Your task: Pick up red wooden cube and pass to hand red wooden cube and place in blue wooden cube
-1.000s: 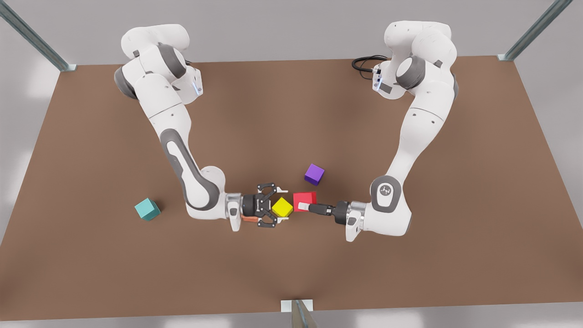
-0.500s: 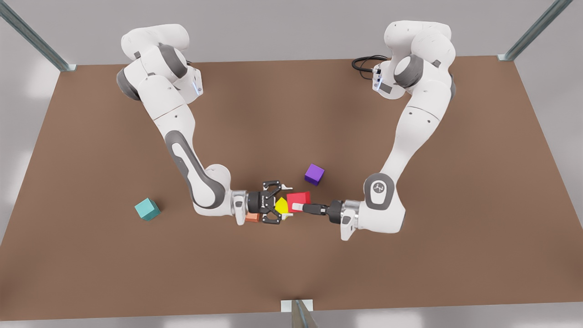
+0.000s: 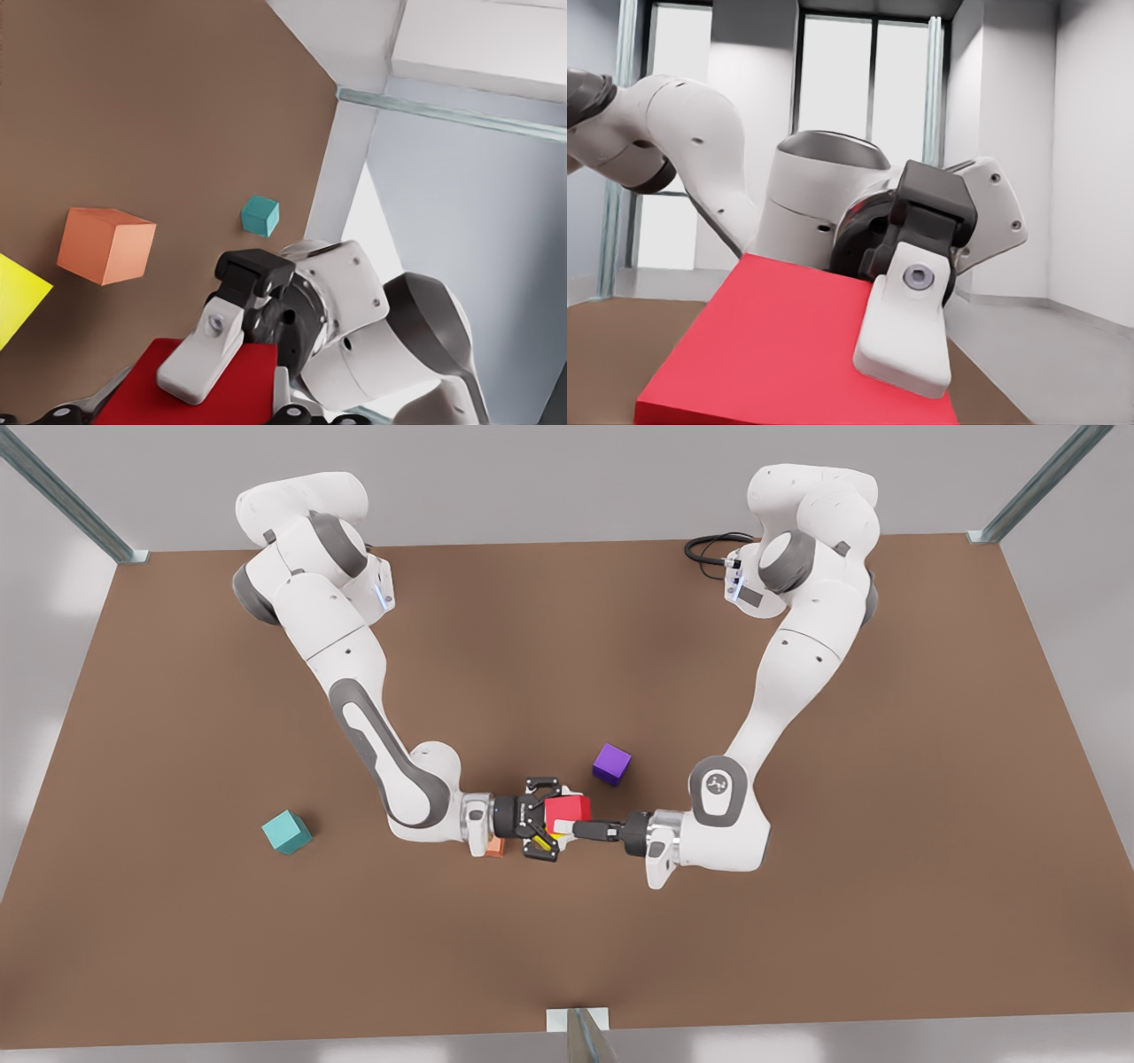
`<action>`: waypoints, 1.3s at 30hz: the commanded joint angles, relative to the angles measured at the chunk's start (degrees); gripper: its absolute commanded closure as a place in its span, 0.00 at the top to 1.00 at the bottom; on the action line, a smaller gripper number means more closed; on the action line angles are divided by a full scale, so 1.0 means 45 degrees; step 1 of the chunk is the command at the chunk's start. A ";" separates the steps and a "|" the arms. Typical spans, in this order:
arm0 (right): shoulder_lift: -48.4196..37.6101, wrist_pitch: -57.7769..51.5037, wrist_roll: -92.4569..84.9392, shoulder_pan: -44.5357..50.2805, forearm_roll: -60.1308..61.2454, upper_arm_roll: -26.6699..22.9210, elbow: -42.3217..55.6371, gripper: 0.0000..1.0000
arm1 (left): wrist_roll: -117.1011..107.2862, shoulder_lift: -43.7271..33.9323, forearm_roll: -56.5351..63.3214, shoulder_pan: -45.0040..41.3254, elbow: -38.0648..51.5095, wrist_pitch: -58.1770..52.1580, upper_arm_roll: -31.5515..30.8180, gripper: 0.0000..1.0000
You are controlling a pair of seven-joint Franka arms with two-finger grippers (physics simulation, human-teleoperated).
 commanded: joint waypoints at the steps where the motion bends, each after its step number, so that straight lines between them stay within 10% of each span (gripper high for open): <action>1: -0.0029 0.0041 -0.1142 -0.0025 0.0066 0.0020 0.0031 0.59 | -0.0063 -0.0008 -0.0169 -0.0020 -0.0018 0.0237 0.0005 0.58; 3: -0.0029 -0.0018 -0.1142 -0.0104 0.0066 0.0020 0.0031 0.58 | -0.0044 -0.0008 -0.0169 -0.0020 -0.0018 0.0217 0.0005 0.64; 4: -0.0029 -0.0038 -0.1142 -0.0123 0.0066 0.0020 0.0011 0.58 | -0.0063 -0.0008 -0.0150 -0.0001 -0.0018 0.0198 0.0005 0.98; 5: -0.0009 -0.0077 -0.1142 -0.0182 0.0066 0.0020 0.0011 0.58 | -0.0063 -0.0028 -0.0149 0.0058 -0.0018 0.0120 0.0005 1.00; 14: -0.0419 -0.0155 -0.0538 -0.1274 -0.2392 -0.0566 -0.0047 0.58 | -0.0298 -0.0203 0.0357 0.3221 0.0021 -0.4274 0.0064 1.00; 18: -0.2313 -0.0603 0.6080 -0.2193 -1.1901 -0.2225 -0.0184 0.58 | -0.1977 -0.4382 1.4026 0.4472 0.0021 -0.7886 -0.0073 1.00; 20: -0.3348 -0.0838 0.8447 -0.2194 -1.5400 -0.3085 -0.1042 0.58 | -0.1938 -0.5476 1.5554 0.5058 0.0002 -0.9216 -0.0034 1.00; 21: -0.3700 -0.0819 0.8662 -0.2018 -1.6706 -0.3748 -0.1395 0.58 | -0.1900 -0.6022 1.5554 0.5350 -0.0134 -0.9666 0.0024 1.00; 23: -0.4051 -0.0565 0.9482 -0.1901 -2.0576 -0.4433 -0.1648 0.58 | 0.1655 -1.0827 1.3699 0.1857 -0.5797 -0.6132 0.5628 1.00; 39: -0.6259 0.4318 1.3643 -0.2057 -2.5500 -0.6015 -0.7000 0.58 | -0.0786 -0.9735 1.2038 0.1816 -0.4393 -0.7849 0.6138 1.00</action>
